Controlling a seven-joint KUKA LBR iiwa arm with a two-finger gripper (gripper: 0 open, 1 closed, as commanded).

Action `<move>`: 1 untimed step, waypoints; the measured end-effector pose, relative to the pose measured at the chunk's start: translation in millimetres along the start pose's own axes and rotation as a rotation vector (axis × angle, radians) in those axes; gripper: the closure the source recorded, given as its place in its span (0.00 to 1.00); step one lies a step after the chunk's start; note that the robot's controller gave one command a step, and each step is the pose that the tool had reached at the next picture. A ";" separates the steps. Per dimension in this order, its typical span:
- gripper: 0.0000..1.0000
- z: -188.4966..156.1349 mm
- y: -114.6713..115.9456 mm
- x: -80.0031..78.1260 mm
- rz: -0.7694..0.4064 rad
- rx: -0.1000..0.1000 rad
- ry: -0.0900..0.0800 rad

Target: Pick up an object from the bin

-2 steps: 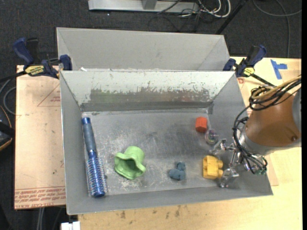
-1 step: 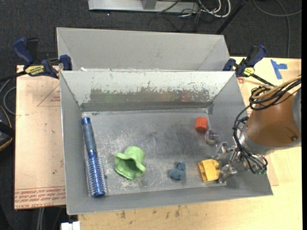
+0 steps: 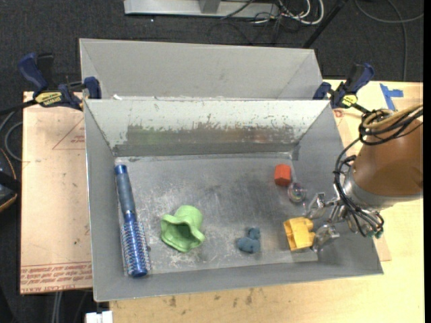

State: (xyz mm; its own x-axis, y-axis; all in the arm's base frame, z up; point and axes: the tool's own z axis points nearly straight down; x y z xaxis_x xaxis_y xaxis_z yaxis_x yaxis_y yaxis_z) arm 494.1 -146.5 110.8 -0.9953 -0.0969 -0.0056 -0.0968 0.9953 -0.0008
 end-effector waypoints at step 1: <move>1.00 -47.7 0.4 -2.1 0.000 0.001 -0.001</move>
Offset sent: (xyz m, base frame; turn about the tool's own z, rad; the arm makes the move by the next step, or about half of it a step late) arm -0.0002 -0.0001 0.0453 0.0000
